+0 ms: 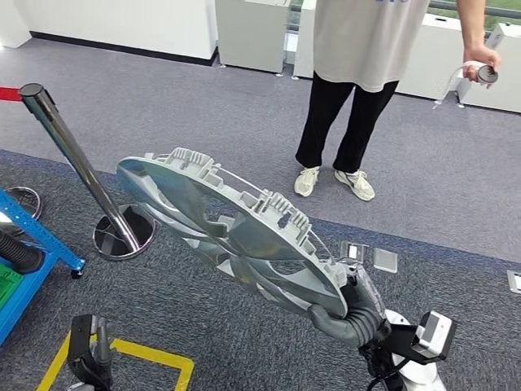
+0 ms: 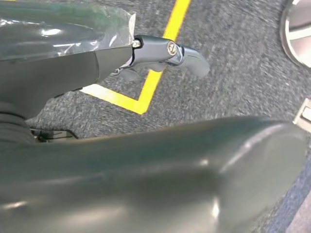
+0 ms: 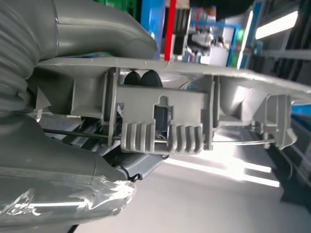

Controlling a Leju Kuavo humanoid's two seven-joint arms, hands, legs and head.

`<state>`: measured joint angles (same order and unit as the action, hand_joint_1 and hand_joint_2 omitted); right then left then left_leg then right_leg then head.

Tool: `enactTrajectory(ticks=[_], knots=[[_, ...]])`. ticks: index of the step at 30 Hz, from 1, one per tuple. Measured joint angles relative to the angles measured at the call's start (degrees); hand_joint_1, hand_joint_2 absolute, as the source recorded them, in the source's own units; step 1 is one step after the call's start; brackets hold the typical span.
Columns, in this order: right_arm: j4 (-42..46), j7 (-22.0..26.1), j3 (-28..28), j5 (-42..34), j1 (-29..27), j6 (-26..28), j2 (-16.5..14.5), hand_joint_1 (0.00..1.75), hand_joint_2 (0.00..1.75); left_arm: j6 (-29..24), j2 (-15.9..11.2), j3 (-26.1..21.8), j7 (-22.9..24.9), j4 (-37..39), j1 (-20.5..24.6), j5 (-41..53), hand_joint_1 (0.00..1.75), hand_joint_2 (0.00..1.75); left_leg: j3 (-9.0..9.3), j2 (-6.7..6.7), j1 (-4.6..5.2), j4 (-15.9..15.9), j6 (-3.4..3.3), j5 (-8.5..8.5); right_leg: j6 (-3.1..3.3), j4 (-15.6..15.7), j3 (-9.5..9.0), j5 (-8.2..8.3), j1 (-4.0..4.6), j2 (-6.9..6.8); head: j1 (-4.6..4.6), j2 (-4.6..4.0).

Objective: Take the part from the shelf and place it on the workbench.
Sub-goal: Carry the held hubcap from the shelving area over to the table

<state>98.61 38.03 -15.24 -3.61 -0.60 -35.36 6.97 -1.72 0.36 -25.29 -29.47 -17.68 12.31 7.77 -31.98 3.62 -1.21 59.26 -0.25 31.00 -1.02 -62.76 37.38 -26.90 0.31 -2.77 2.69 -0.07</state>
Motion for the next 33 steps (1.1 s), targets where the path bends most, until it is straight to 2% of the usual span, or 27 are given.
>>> enactTrajectory(ticks=[1, 2, 4, 5, 7, 9, 10, 11, 12, 13, 15, 16, 17, 18, 19, 20, 21, 22, 24, 25, 26, 27, 28, 29, 30, 32, 33], knots=[[0.2, 0.2, 0.1, 0.0, -0.3, 0.1, 0.0, 1.75, 1.75, 0.0, 0.0, 0.0, 0.1, 0.0, 0.0, 0.1, 0.0, 0.0, 0.14, 0.5, 0.11, 0.0, 0.27, 0.14, 0.38, 2.3, -1.06, 0.53, 0.38, -1.01, -0.04, 0.0], [0.3, 0.4, 0.2, 0.0, -0.6, 0.2, 0.0, 1.75, 1.75, 0.0, 0.0, 0.0, 0.1, 0.0, 0.1, 0.3, 0.0, 0.0, 0.26, 1.05, 0.2, -0.1, 0.57, 0.24, 0.75, 3.2, -1.39, 0.44, 0.76, -1.55, -0.09, 0.0], [0.6, 0.7, 0.5, 0.0, -1.2, 0.2, 0.0, 1.75, 1.75, 0.0, 0.0, 0.1, 0.3, 0.0, 0.2, 0.5, 0.0, 0.0, 0.67, 2.28, 0.21, -0.5, 1.21, 0.39, 1.5, 3.6, -1.34, 0.54, 1.03, -0.47, -0.16, 0.0], [0.8, 0.8, 0.7, 0.0, -1.5, 0.2, 0.0, 1.75, 1.75, 0.0, 0.1, 0.2, 0.3, -0.1, 0.4, 0.6, 0.0, 0.0, 0.84, 2.15, 0.11, -0.4, 1.47, 0.78, 1.88, 3.9, -1.53, 0.68, 0.94, 0.17, -0.18, 0.0], [1.1, 0.8, 0.9, 0.1, -1.6, 0.2, -0.1, 1.75, 1.75, 0.0, 0.1, 0.4, 0.3, -0.2, 0.8, 0.7, 0.0, 0.0, -0.18, 0.0, -0.02, 2.6, 1.76, 2.97, 2.62, 4.6, -2.03, 1.02, 0.61, 1.46, -0.33, 0.0], [1.3, 0.8, 1.0, 0.1, -1.6, 0.2, -0.4, 1.75, 1.75, -0.1, 0.0, 0.5, 0.4, -0.2, 0.8, 0.9, 0.0, 0.0, -3.58, -2.57, -0.03, 10.0, 1.78, 6.36, 3.02, 4.7, -2.2, 1.03, 0.48, 2.95, -0.51, 0.0], [1.4, 0.7, 1.0, 0.1, -1.7, 0.2, -0.5, 1.75, 1.75, -0.2, -0.1, 0.5, 0.5, -0.2, 0.8, 0.9, 0.0, 0.0, -5.41, -3.05, 0.01, 13.4, 1.8, 7.39, 3.09, 4.6, -2.23, 0.98, 0.49, 3.8, -0.58, 0.0], [1.4, 0.7, 1.0, 0.1, -1.8, 0.2, -0.6, 1.75, 1.75, -0.3, -0.2, 0.5, 0.6, -0.2, 0.8, 0.9, 0.0, 0.0, -6.59, -3.22, 0.04, 15.2, 1.79, 7.38, 3.11, 4.5, -2.26, 0.93, 0.49, 4.64, -0.57, 0.0], [1.4, 0.6, 1.0, 0.1, -2.0, 0.2, -0.7, 1.75, 1.75, -0.3, -0.3, 0.5, 0.6, -0.2, 0.9, 0.9, 0.0, 0.0, -6.79, -3.3, 0.05, 14.8, 1.75, 6.18, 3.06, 4.3, -2.3, 0.86, 0.47, 5.49, -0.59, 0.0], [1.4, 0.6, 1.0, 0.1, -2.2, 0.1, -0.7, 1.75, 1.75, -0.4, -0.4, 0.6, 0.7, -0.2, 1.0, 0.9, 0.0, 0.0, -5.93, -3.55, 0.03, 12.1, 1.68, 3.96, 2.96, 4.1, -2.35, 0.75, 0.43, 6.33, -0.59, 0.0], [1.4, 0.5, 1.0, 0.1, -2.3, 0.0, -0.9, 1.75, 1.75, -0.4, -0.6, 0.6, 0.7, -0.2, 1.1, 0.9, 0.0, 0.0, -3.12, -5.75, -0.17, 5.0, 1.51, -0.05, 2.53, 3.4, -2.21, 0.38, 0.35, 7.84, -0.59, 0.0], [1.5, 0.4, 1.0, 0.1, -2.3, -0.1, -1.0, 1.75, 1.75, -0.4, -0.6, 0.6, 0.7, -0.2, 1.1, 0.9, 0.0, 0.0, -2.11, -6.99, -0.26, 2.5, 1.42, -0.9, 2.23, 3.1, -1.95, 0.27, 0.29, 8.51, -0.58, 0.0], [1.5, 0.4, 1.0, 0.1, -2.3, -0.1, -1.1, 1.75, 1.75, -0.4, -0.7, 0.6, 0.8, -0.2, 1.1, 0.8, 0.0, 0.0, -1.66, -7.92, -0.27, 1.3, 1.28, -0.98, 1.88, 2.9, -1.64, 0.27, 0.19, 9.13, -0.57, 0.0], [1.6, 0.3, 1.0, 0.1, -2.4, -0.3, -1.2, 1.75, 1.75, -0.5, -0.7, 0.6, 0.8, -0.2, 1.1, 0.8, 0.0, 0.0, -1.56, -8.16, -0.21, 1.0, 1.11, -0.81, 1.52, 2.9, -1.37, 0.4, 0.07, 9.72, -0.57, 0.0], [1.6, 0.3, 1.0, 0.1, -2.5, -0.4, -1.3, 1.75, 1.75, -0.5, -0.7, 0.6, 0.8, -0.2, 1.1, 0.7, 0.0, 0.0, -1.46, -7.66, -0.21, 0.8, 0.83, -0.84, 1.15, 3.0, -1.2, 0.57, -0.04, 10.35, -0.58, 0.0], [1.7, 0.2, 1.0, 0.1, -2.7, -0.5, -1.3, 1.75, 1.75, -0.5, -0.7, 0.6, 0.8, -0.3, 1.2, 0.6, 0.0, 0.0, -1.34, -7.06, -0.25, 0.5, 0.52, -0.99, 0.85, 3.0, -1.1, 0.52, -0.03, 10.34, -0.6, 0.0], [1.7, 0.1, 1.1, 0.1, -2.7, -0.6, -1.3, 1.75, 1.75, -0.5, -0.7, 0.6, 0.8, -0.4, 1.3, 0.6, 0.0, 0.0, -1.19, -6.43, -0.36, 0.3, 0.17, -1.15, 0.56, 2.4, -0.77, 0.05, 0.05, 9.43, -0.41, 0.0], [1.7, 0.1, 1.1, 0.1, -2.6, -0.8, -1.4, 1.75, 1.75, -0.5, -0.7, 0.6, 0.7, -0.5, 1.3, 0.6, 0.0, 0.0, -1.04, -5.73, -0.47, 0.0, -0.11, -1.27, 0.28, 0.7, 0.04, -1.01, 0.12, 7.89, -0.19, 0.0], [1.6, 0.1, 1.0, 0.1, -2.4, -0.9, -1.5, 1.75, 1.75, -0.5, -0.9, 0.6, 0.7, -0.5, 1.3, 0.5, 0.0, 0.0, -0.91, -4.29, -0.35, -0.2, -0.45, -1.27, -0.27, -6.1, 3.29, -4.35, -0.08, 4.36, 0.27, 0.0], [1.6, 0.0, 1.0, 0.1, -2.4, -1.0, -1.5, 1.75, 1.75, -0.5, -0.9, 0.6, 0.7, -0.5, 1.2, 0.5, 0.0, 0.0, -0.9, -3.52, -0.26, -0.2, -0.49, -1.21, -0.52, -9.8, 5.14, -5.71, -0.29, 3.54, 0.31, 0.0], [1.6, 0.0, 1.0, 0.1, -2.4, -1.0, -1.6, 1.75, 1.75, -0.5, -1.0, 0.6, 0.7, -0.6, 1.1, 0.4, 0.0, 0.0, -0.85, -2.78, -0.2, -0.2, -0.51, -1.11, -0.68, -12.2, 6.36, -6.22, -0.47, 3.2, 0.32, 0.0], [1.5, 0.0, 1.0, 0.1, -2.4, -1.0, -1.6, 1.75, 1.75, -0.5, -1.0, 0.6, 0.7, -0.6, 1.1, 0.3, 0.0, 0.0, -0.76, -2.1, -0.17, -0.2, -0.47, -1.0, -0.77, -12.5, 6.57, -5.68, -0.59, 3.06, 0.33, 0.0], [1.5, -0.1, 1.0, 0.1, -2.3, -1.0, -1.6, 1.75, 1.75, -0.5, -1.0, 0.6, 0.7, -0.6, 1.1, 0.3, 0.0, 0.0, -0.59, -1.46, -0.16, -0.2, -0.38, -0.85, -0.77, -10.4, 5.55, -4.12, -0.65, 2.87, 0.33, 0.0], [1.5, -0.2, 1.0, 0.1, -2.3, -1.1, -1.6, 1.75, 1.75, -0.5, -1.0, 0.6, 0.7, -0.6, 1.2, 0.2, 0.0, 0.0, -0.34, -0.87, -0.16, -0.2, -0.23, -0.65, -0.64, -6.5, 3.54, -1.97, -0.63, 2.21, 0.34, 0.0], [1.5, -0.3, 1.0, 0.1, -2.2, -1.1, -1.7, 1.75, 1.75, -0.5, -1.0, 0.6, 0.7, -0.6, 1.2, 0.1, 0.0, 0.0, -0.1, -0.33, -0.09, -0.2, -0.03, -0.44, -0.46, -2.5, 1.41, -0.44, -0.34, 0.86, 0.33, 0.0], [1.5, -0.6, 0.9, 0.1, -2.0, -1.1, -1.8, 1.75, 1.75, -0.6, -1.0, 0.6, 0.7, -0.6, 1.2, 0.1, 0.0, 0.0, 0.25, 0.66, 0.11, -0.2, 0.55, -0.1, 0.24, 2.8, -1.17, 0.93, 0.37, -1.17, 0.27, 0.0], [1.5, -0.7, 0.9, 0.1, -1.9, -1.1, -1.9, 1.75, 1.75, -0.7, -1.0, 0.6, 0.7, -0.6, 1.2, 0.1, 0.0, 0.0, 0.39, 1.21, 0.18, -0.3, 0.86, 0.0, 0.61, 3.2, -1.33, 0.67, 0.74, -1.4, 0.22, 0.0]])
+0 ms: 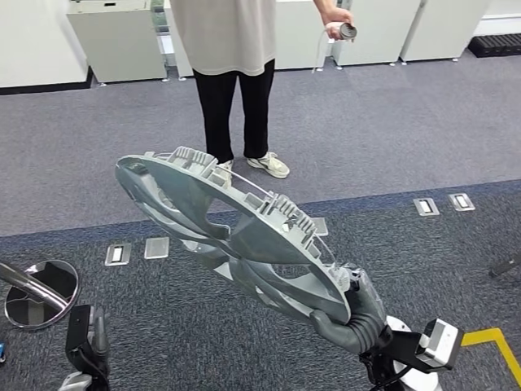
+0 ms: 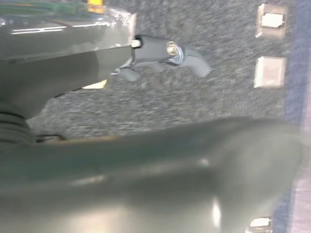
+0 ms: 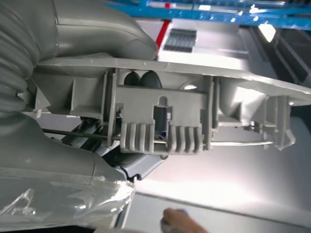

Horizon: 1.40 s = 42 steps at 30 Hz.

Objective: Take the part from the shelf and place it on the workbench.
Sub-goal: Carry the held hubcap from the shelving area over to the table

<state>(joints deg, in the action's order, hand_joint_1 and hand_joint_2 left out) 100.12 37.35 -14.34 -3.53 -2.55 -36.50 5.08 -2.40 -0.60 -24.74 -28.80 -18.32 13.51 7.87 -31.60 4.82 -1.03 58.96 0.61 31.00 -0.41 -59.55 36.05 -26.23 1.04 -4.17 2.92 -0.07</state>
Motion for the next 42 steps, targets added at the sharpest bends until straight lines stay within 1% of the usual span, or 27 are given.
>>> enactTrajectory(ticks=[2, 4, 6, 7, 8, 9, 10, 11, 13, 15, 17, 19, 21, 22, 23, 24, 25, 26, 28, 30, 32, 34, 36, 38, 39, 40, 42], knots=[[0.0, -0.3, 0.0, 0.0, 0.0, -0.1, -0.1, 1.75, 1.75, -0.2, 0.1, 0.0, 0.0, 0.0, 0.1, 0.0, 0.0, 0.0, 0.42, 0.75, -0.14, -0.2, 0.68, 0.32, 0.83, 0.5, -0.04, 0.16, 0.04, 1.22, -0.08, 0.0], [0.0, -0.5, -0.1, 0.0, 0.1, -0.2, -0.3, 1.75, 1.75, -0.3, 0.2, 0.0, -0.1, -0.1, 0.2, -0.1, 0.0, 0.0, -0.07, -1.1, -0.36, 1.6, 1.11, 1.83, 1.66, 1.1, -0.46, 0.41, -0.23, 2.47, -0.18, 0.0], [0.0, -0.6, -0.1, 0.0, 0.1, -0.4, -0.7, 1.75, 1.75, -0.3, 0.1, 0.0, -0.2, -0.1, 0.0, -0.2, 0.0, 0.0, -3.04, -3.71, -0.4, 7.8, 1.2, 4.98, 2.19, 1.4, -0.74, 0.48, -0.37, 3.81, -0.42, 0.0], [0.0, -0.6, -0.2, 0.0, 0.1, -0.4, -0.9, 1.75, 1.75, -0.3, 0.0, -0.1, -0.3, -0.1, -0.2, -0.2, 0.0, 0.0, -5.14, -4.19, -0.35, 11.8, 1.2, 6.43, 2.3, 1.3, -0.78, 0.42, -0.35, 4.57, -0.54, 0.0], [0.0, -0.6, -0.2, 0.1, -0.1, -0.5, -1.0, 1.75, 1.75, -0.3, 0.0, -0.1, -0.3, -0.1, -0.3, -0.3, 0.0, 0.0, -6.88, -4.34, -0.29, 14.7, 1.18, 7.04, 2.36, 1.2, -0.83, 0.36, -0.33, 5.41, -0.61, 0.0], [0.0, -0.6, -0.1, 0.1, -0.2, -0.5, -1.0, 1.75, 1.75, -0.3, 0.0, -0.2, -0.4, -0.1, -0.4, -0.4, 0.0, 0.0, -7.81, -4.38, -0.24, 15.7, 1.13, 6.47, 2.36, 1.1, -0.89, 0.29, -0.31, 6.24, -0.64, 0.0], [0.0, -0.6, -0.1, 0.2, -0.3, -0.4, -1.1, 1.75, 1.75, -0.2, -0.1, -0.2, -0.4, -0.1, -0.5, -0.5, 0.0, 0.0, -7.68, -4.5, -0.21, 14.4, 1.05, 4.78, 2.29, 0.9, -0.96, 0.18, -0.33, 7.07, -0.65, 0.0], [0.0, -0.6, -0.1, 0.3, -0.4, -0.4, -1.1, 1.75, 1.75, -0.1, -0.1, -0.2, -0.4, -0.1, -0.5, -0.5, 0.0, 0.0, -6.56, -4.89, -0.24, 11.2, 0.96, 2.32, 2.16, 0.7, -1.03, 0.01, -0.38, 7.84, -0.66, 0.0], [0.0, -0.5, -0.1, 0.3, -0.3, -0.4, -1.1, 1.75, 1.75, 0.2, -0.1, -0.3, -0.5, -0.1, -0.4, -0.6, 0.0, 0.0, -3.81, -7.33, -0.52, 4.4, 0.78, -0.87, 1.66, 0.0, -0.82, -0.42, -0.45, 9.27, -0.63, 0.0], [0.1, -0.5, 0.0, 0.3, -0.3, -0.4, -1.1, 1.75, 1.75, 0.4, -0.1, -0.3, -0.4, -0.1, -0.5, -0.6, 0.0, 0.0, -2.65, -9.11, -0.58, 1.7, 0.49, -1.15, 0.94, -0.5, -0.32, -0.52, -0.63, 10.52, -0.66, 0.0], [0.1, -0.6, 0.1, 0.4, -0.5, -0.2, -1.0, 1.75, 1.75, 0.4, 0.0, -0.3, -0.4, -0.1, -0.4, -0.5, 0.0, 0.0, -2.48, -8.38, -0.51, 1.3, -0.06, -1.23, 0.21, -0.3, -0.02, -0.34, -0.84, 11.5, -0.69, 0.0], [0.1, -0.7, 0.1, 0.4, -0.6, 0.0, -1.0, 1.75, 1.75, 0.4, 0.0, -0.4, -0.4, -0.2, -0.1, -0.5, 0.0, 0.0, -2.18, -7.18, -0.68, 0.8, -0.73, -1.45, -0.38, -1.6, 0.62, -1.34, -0.7, 9.78, -0.42, 0.0], [0.2, -0.9, 0.1, 0.4, -0.7, 0.3, -1.0, 1.75, 1.75, 0.3, 0.0, -0.4, -0.3, -0.2, -0.1, -0.4, 0.0, 0.0, -1.97, -5.81, -0.63, 0.5, -1.2, -1.47, -0.89, -7.3, 3.29, -4.41, -0.68, 6.29, -0.06, 0.0], [0.2, -0.9, 0.1, 0.3, -0.7, 0.4, -1.0, 1.75, 1.75, 0.1, 0.0, -0.4, -0.3, -0.2, -0.2, -0.2, 0.0, 0.0, -1.94, -5.07, -0.54, 0.5, -1.31, -1.4, -1.12, -11.2, 5.24, -6.07, -0.84, 5.21, 0.03, 0.0], [0.2, -1.0, 0.1, 0.3, -0.8, 0.6, -1.0, 1.75, 1.75, 0.0, 0.0, -0.4, -0.2, -0.2, -0.2, -0.1, 0.0, 0.0, -1.91, -4.35, -0.46, 0.5, -1.36, -1.3, -1.28, -14.4, 6.89, -7.1, -1.01, 4.72, 0.03, 0.0], [0.1, -1.2, 0.1, 0.3, -0.8, 0.7, -1.0, 1.75, 1.75, -0.2, 0.0, -0.4, -0.1, -0.2, -0.2, 0.0, 0.0, 0.0, -1.85, -3.64, -0.42, 0.5, -1.36, -1.19, -1.39, -15.9, 7.72, -7.12, -1.14, 4.54, 0.04, 0.0], [0.1, -1.3, 0.2, 0.2, -0.9, 0.8, -1.0, 1.75, 1.75, -0.4, 0.0, -0.4, -0.1, -0.2, -0.2, 0.1, 0.0, 0.0, -1.71, -2.96, -0.4, 0.5, -1.3, -1.05, -1.41, -15.0, 7.33, -5.98, -1.21, 4.41, 0.04, 0.0], [0.1, -1.4, 0.2, 0.1, -0.8, 0.9, -1.0, 1.75, 1.75, -0.5, 0.0, -0.4, 0.0, -0.2, -0.2, 0.1, 0.0, 0.0, -1.48, -2.33, -0.4, 0.5, -1.19, -0.86, -1.34, -11.9, 5.83, -4.02, -1.22, 4.09, 0.05, 0.0], [0.1, -1.5, 0.3, -0.3, -0.7, 0.8, -1.0, 1.75, 1.75, -0.5, 0.0, -0.4, 0.0, -0.2, -0.1, 0.1, 0.0, 0.0, -0.92, -1.16, -0.28, 0.5, -0.81, -0.41, -0.96, -3.9, 1.75, -0.71, -0.78, 2.05, 0.04, 0.0], [0.1, -1.5, 0.3, -0.6, -0.6, 0.7, -1.0, 1.75, 1.75, -0.5, 0.0, -0.4, 0.0, -0.2, 0.0, 0.1, 0.0, 0.0, -0.58, -0.11, -0.11, 0.4, -0.22, -0.12, -0.3, -0.2, -0.09, -0.05, -0.13, 0.68, -0.03, 0.0], [0.0, -1.5, 0.3, -0.7, -0.5, 0.5, -1.0, 1.75, 1.75, -0.5, 0.1, -0.4, 0.0, -0.3, 0.0, 0.0, 0.0, 0.0, -0.17, 0.99, -0.12, 0.1, 0.49, 0.08, 0.49, 0.2, -0.2, -0.16, 0.14, 1.62, -0.11, 0.0], [-0.1, -1.5, 0.4, -0.8, -0.5, 0.4, -0.9, 1.75, 1.75, -0.5, 0.2, -0.4, 0.0, -0.3, 0.2, -0.1, 0.0, 0.0, 0.08, 0.01, -0.3, 0.8, 1.02, 1.09, 1.32, 1.0, -0.86, 0.08, -0.09, 2.74, -0.21, 0.0], [-0.4, -1.4, 0.3, -1.0, -0.1, 0.2, -0.9, 1.75, 1.75, -0.6, 0.1, -0.4, 0.0, -0.3, 0.1, -0.3, 0.0, 0.0, -1.97, -2.83, -0.41, 5.8, 1.16, 3.8, 1.97, 1.6, -1.48, 0.25, -0.37, 3.86, -0.46, 0.0], [-1.0, -1.4, 0.2, -1.1, 0.2, 0.0, -0.9, 1.75, 1.75, -0.7, 0.0, -0.5, 0.0, -0.3, -0.2, -0.6, 0.0, 0.0, -5.94, -4.25, -0.34, 13.2, 1.16, 6.49, 2.25, 1.5, -1.64, 0.14, -0.38, 5.34, -0.66, 0.0], [-1.3, -1.4, 0.2, -1.2, 0.3, -0.2, -0.9, 1.75, 1.75, -0.8, 0.0, -0.5, 0.0, -0.3, -0.3, -0.7, 0.0, 0.0, -7.37, -4.4, -0.31, 15.3, 1.16, 6.58, 2.27, 1.4, -1.7, 0.06, -0.36, 6.15, -0.67, 0.0], [-1.7, -1.4, 0.2, -1.2, 0.3, -0.4, -0.9, 1.75, 1.75, -1.0, -0.1, -0.6, 0.1, -0.3, -0.4, -0.7, 0.0, 0.0, -7.85, -4.44, -0.29, 15.3, 1.12, 5.53, 2.24, 1.3, -1.78, -0.04, -0.36, 6.92, -0.68, 0.0], [-2.5, -1.3, 0.1, -1.4, 0.5, -0.9, -0.9, 1.75, 1.75, -1.8, -0.1, -0.6, 0.2, -0.3, -0.5, -0.8, 0.0, 0.0, -5.93, -5.3, -0.37, 9.3, 0.98, 1.01, 1.95, 0.9, -1.92, -0.4, -0.44, 8.43, -0.68, 0.0]])
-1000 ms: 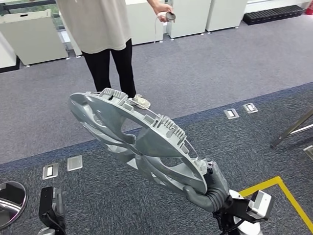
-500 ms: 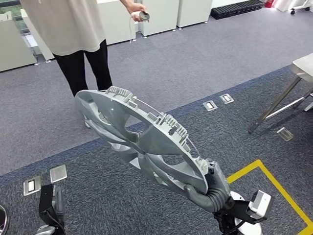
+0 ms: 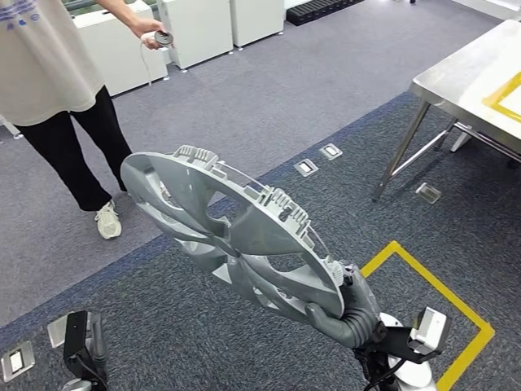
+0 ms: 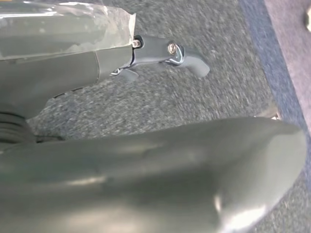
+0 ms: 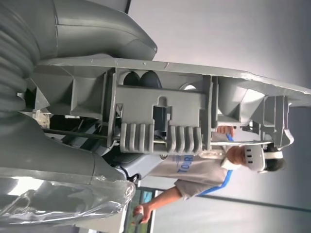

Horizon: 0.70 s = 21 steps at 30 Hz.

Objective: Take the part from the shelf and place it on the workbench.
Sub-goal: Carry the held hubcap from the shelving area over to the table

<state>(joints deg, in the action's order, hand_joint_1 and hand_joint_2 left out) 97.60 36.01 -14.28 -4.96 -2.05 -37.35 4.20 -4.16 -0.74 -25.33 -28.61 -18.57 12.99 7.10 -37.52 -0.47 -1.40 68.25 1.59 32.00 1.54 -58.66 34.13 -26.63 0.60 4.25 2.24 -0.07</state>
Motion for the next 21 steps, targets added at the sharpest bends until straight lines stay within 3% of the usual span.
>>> enactTrajectory(ticks=[2, 4, 6, 8, 10, 12, 13, 15, 17, 19, 21], knots=[[-0.8, 0.1, -0.2, -0.2, 0.5, -0.4, 0.0, 1.75, 1.75, -0.8, -0.1, 0.0, 0.1, 0.1, -0.1, -0.1, 0.0, 0.0, 2.46, -2.68, -0.26, -6.2, -0.19, -2.64, -0.55, -0.7, 0.37, -0.39, -0.06, 1.4, 0.02, 0.0], [-1.5, 0.4, -0.4, -0.3, 0.9, -0.2, 0.0, 1.75, 1.75, -1.0, -0.2, 0.0, 0.2, 0.1, -0.2, -0.2, 0.0, 0.0, 3.15, -4.19, -0.25, -7.9, -0.56, -2.51, -1.32, -1.1, 1.03, -0.4, -0.33, 2.59, -0.03, 0.0], [-2.0, 0.7, -0.5, -0.3, 0.8, 0.2, 0.2, 1.75, 1.75, -1.0, -0.1, 0.0, 0.2, 0.1, -0.2, 0.0, 0.0, 0.0, 3.35, -3.22, -0.22, -8.4, -1.15, -2.59, -2.08, -1.0, 1.32, -0.36, -0.52, 2.98, -0.07, 0.0], [-2.2, 1.0, -0.5, -0.3, 0.9, 0.6, 0.5, 1.75, 1.75, -0.9, 0.1, 0.0, 0.1, 0.1, 0.0, 0.1, 0.0, 0.0, 3.67, -1.9, -0.4, -8.9, -1.79, -2.75, -2.74, -3.1, 2.41, -1.8, -0.35, 0.22, 0.26, 0.0], [-2.2, 1.2, -0.5, -0.3, 0.8, 1.0, 0.7, 1.75, 1.75, -0.8, 0.1, 0.0, 0.0, 0.1, 0.0, 0.1, 0.0, 0.0, 3.86, -0.42, -0.37, -9.0, -2.18, -2.65, -3.27, -9.4, 5.6, -4.87, -0.41, -3.08, 0.61, 0.0], [-2.3, 1.2, -0.5, -0.3, 0.7, 1.2, 0.8, 1.75, 1.75, -0.8, 0.1, 0.0, 0.1, 0.1, 0.0, 0.1, 0.0, 0.0, 3.95, 1.09, -0.33, -9.0, -2.25, -2.42, -3.59, -15.1, 8.75, -6.37, -0.7, -3.84, 0.66, 0.0], [-2.4, 1.2, -0.5, -0.3, 0.6, 1.3, 0.9, 1.75, 1.75, -0.9, 0.1, 0.0, 0.1, 0.1, 0.0, 0.1, 0.0, 0.0, 4.05, 1.81, -0.34, -9.0, -2.19, -2.27, -3.68, -15.5, 9.13, -5.69, -0.81, -3.94, 0.66, 0.0], [-2.6, 1.2, -0.5, -0.3, 0.6, 1.4, 1.1, 1.75, 1.75, -0.9, 0.1, 0.0, 0.1, 0.1, 0.1, 0.1, 0.0, 0.0, 4.53, 3.11, -0.35, -9.0, -1.94, -1.87, -3.6, -10.1, 6.7, -1.83, -0.87, -4.61, 0.68, 0.0], [-2.7, 1.2, -0.5, -0.3, 0.8, 1.4, 1.2, 1.75, 1.75, -0.9, 0.2, 0.0, 0.1, 0.1, 0.2, 0.1, 0.0, 0.0, 5.07, 4.3, -0.2, -9.1, -1.46, -1.41, -3.07, -3.3, 3.34, 0.73, -0.3, -6.85, 0.68, 0.0], [-2.8, 1.3, -0.6, -0.4, 1.0, 1.4, 1.3, 1.75, 1.75, -0.9, 0.2, 0.0, 0.0, 0.1, 0.3, 0.1, 0.0, 0.0, 5.38, 5.44, 0.04, -9.2, -0.84, -1.11, -2.27, -0.9, 2.31, 0.75, 0.34, -7.99, 0.54, 0.0], [-2.9, 1.4, -0.5, -0.5, 0.9, 1.5, 1.5, 1.75, 1.75, -0.9, 0.2, 0.0, 0.0, 0.0, 0.4, 0.2, 0.0, 0.0, 5.83, 6.45, 0.03, -9.5, -0.17, -0.79, -1.43, -0.5, 2.23, 0.77, 0.31, -6.85, 0.41, 0.0]])
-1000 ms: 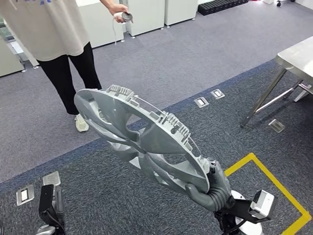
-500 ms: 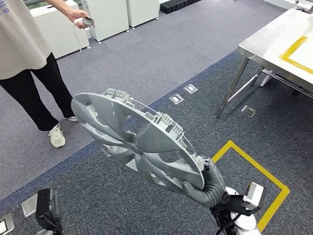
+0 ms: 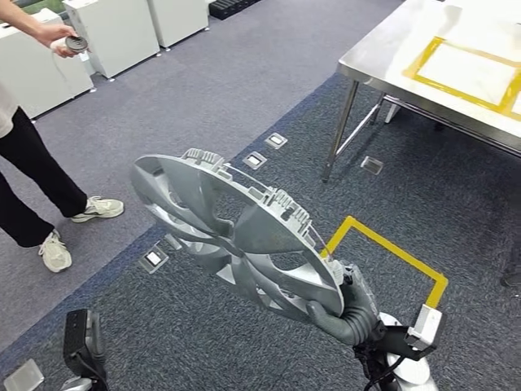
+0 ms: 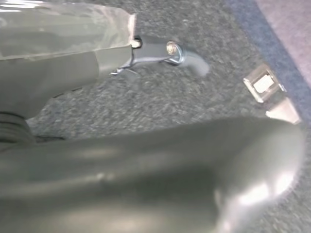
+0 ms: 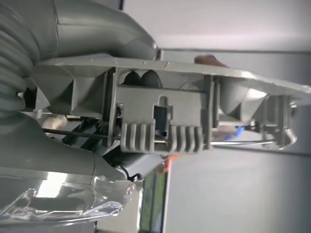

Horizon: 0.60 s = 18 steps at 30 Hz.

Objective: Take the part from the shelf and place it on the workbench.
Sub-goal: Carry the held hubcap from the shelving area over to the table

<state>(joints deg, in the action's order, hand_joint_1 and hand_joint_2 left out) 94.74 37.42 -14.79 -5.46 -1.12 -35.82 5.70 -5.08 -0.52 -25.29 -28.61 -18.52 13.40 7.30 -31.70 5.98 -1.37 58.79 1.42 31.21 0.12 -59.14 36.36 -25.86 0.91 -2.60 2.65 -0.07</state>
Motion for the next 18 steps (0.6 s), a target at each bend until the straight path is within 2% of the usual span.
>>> enactTrajectory(ticks=[1, 3, 4, 5, 6, 7, 8, 9, 10, 11, 12, 13, 15, 16, 18], knots=[[0.0, 0.1, 0.0, 0.0, 0.0, 0.1, 0.1, 1.75, 1.75, 0.0, 0.0, 0.0, 0.0, 0.0, 0.1, 0.1, 0.0, 0.0, 0.17, -0.36, -0.1, 0.2, 0.28, 0.45, 0.4, 0.3, -0.31, 0.05, -0.14, 0.6, -0.01, 0.0], [-0.2, 0.3, 0.0, 0.0, 0.0, 0.2, 0.3, 1.75, 1.75, 0.0, 0.0, 0.1, 0.1, -0.1, 0.4, 0.1, 0.0, 0.0, -1.11, -2.77, -0.24, 3.8, 0.57, 2.69, 1.17, 0.9, -1.09, 0.17, -0.49, 1.77, -0.18, 0.0], [-0.3, 0.5, 0.0, -0.1, 0.0, 0.1, 0.3, 1.75, 1.75, 0.0, -0.1, 0.1, 0.1, -0.1, 0.4, 0.1, 0.0, 0.0, -2.76, -4.22, -0.22, 7.4, 0.58, 4.24, 1.4, 1.0, -1.28, 0.11, -0.46, 2.39, -0.28, 0.0], [-0.4, 0.6, -0.1, -0.1, 0.1, 0.1, 0.3, 1.75, 1.75, 0.0, -0.1, 0.1, 0.1, 0.0, 0.3, 0.1, 0.0, 0.0, -4.86, -5.04, -0.17, 11.4, 0.58, 5.68, 1.58, 1.0, -1.38, 0.04, -0.45, 3.13, -0.39, 0.0], [-0.5, 0.6, -0.1, -0.1, 0.0, 0.1, 0.4, 1.75, 1.75, 0.0, -0.2, 0.1, 0.1, 0.0, 0.1, 0.0, 0.0, 0.0, -6.72, -5.4, -0.13, 14.4, 0.58, 6.34, 1.67, 0.9, -1.47, -0.03, -0.42, 3.97, -0.49, 0.0], [-0.6, 0.7, -0.1, -0.1, -0.1, 0.1, 0.4, 1.75, 1.75, 0.0, -0.3, 0.1, 0.1, 0.0, 0.0, 0.0, 0.0, 0.0, -7.85, -5.52, -0.09, 15.7, 0.52, 5.92, 1.68, 0.9, -1.55, -0.11, -0.39, 4.83, -0.51, 0.0], [-0.6, 0.7, -0.1, -0.1, -0.1, 0.1, 0.4, 1.75, 1.75, 0.0, -0.3, 0.1, 0.1, 0.0, -0.1, 0.0, 0.0, 0.0, -7.91, -5.61, -0.07, 14.6, 0.41, 4.32, 1.63, 0.7, -1.67, -0.23, -0.39, 5.69, -0.52, 0.0], [-0.7, 0.7, -0.1, -0.1, -0.2, 0.1, 0.4, 1.75, 1.75, 0.0, -0.4, 0.1, 0.1, 0.0, -0.1, 0.0, 0.0, 0.0, -6.96, -5.99, -0.08, 11.6, 0.27, 1.88, 1.51, 0.5, -1.8, -0.41, -0.41, 6.5, -0.53, 0.0], [-0.7, 0.7, -0.1, -0.1, -0.3, 0.1, 0.5, 1.75, 1.75, 0.0, -0.4, 0.1, 0.1, 0.0, -0.1, 0.0, 0.0, 0.0, -5.55, -7.05, -0.15, 8.0, 0.08, -0.23, 1.32, 0.3, -1.89, -0.64, -0.48, 7.24, -0.51, 0.0], [-0.8, 0.7, -0.1, -0.1, -0.2, 0.1, 0.5, 1.75, 1.75, 0.0, -0.5, 0.1, 0.1, 0.0, -0.1, 0.0, 0.0, 0.0, -4.13, -8.25, -0.25, 4.7, -0.07, -1.64, 1.05, 0.0, -1.84, -0.9, -0.48, 7.98, -0.5, 0.0], [-0.8, 0.7, -0.1, -0.1, -0.2, 0.1, 0.5, 1.75, 1.75, 0.0, -0.6, 0.1, 0.1, 0.0, -0.1, 0.0, 0.0, 0.0, -3.17, -9.32, -0.27, 2.5, -0.23, -2.17, 0.7, -0.3, -1.66, -1.04, -0.56, 8.61, -0.5, 0.0], [-0.8, 0.7, -0.1, -0.1, -0.3, 0.1, 0.5, 1.75, 1.75, 0.0, -0.6, 0.1, 0.1, 0.0, -0.1, 0.0, 0.0, 0.0, -2.71, -9.97, -0.25, 1.5, -0.41, -1.94, 0.32, -0.4, -1.43, -1.09, -0.67, 9.22, -0.5, 0.0], [-0.9, 0.9, -0.2, -0.1, -0.4, 0.1, 0.7, 1.75, 1.75, 0.0, -0.5, 0.1, -0.1, 0.0, 0.0, -0.1, 0.0, 0.0, -2.36, -9.32, -0.2, 1.0, -0.87, -1.71, -0.4, -0.4, -1.08, -0.99, -0.86, 10.1, -0.54, 0.0], [-0.9, 1.0, -0.2, -0.1, -0.4, 0.1, 0.8, 1.75, 1.75, -0.1, -0.4, 0.1, -0.2, 0.0, 0.1, -0.1, 0.0, 0.0, -2.18, -8.78, -0.29, 0.8, -1.15, -1.79, -0.74, -0.6, -0.94, -1.2, -0.79, 9.4, -0.47, 0.0], [-1.1, 1.1, -0.3, 0.0, 0.0, 0.3, 0.9, 1.75, 1.75, -0.1, -0.3, 0.1, -0.3, -0.1, 0.1, -0.1, 0.0, 0.0, -1.86, -7.45, -0.51, 0.4, -1.75, -1.91, -1.4, -3.7, 0.63, -3.11, -0.65, 6.18, -0.08, 0.0]])
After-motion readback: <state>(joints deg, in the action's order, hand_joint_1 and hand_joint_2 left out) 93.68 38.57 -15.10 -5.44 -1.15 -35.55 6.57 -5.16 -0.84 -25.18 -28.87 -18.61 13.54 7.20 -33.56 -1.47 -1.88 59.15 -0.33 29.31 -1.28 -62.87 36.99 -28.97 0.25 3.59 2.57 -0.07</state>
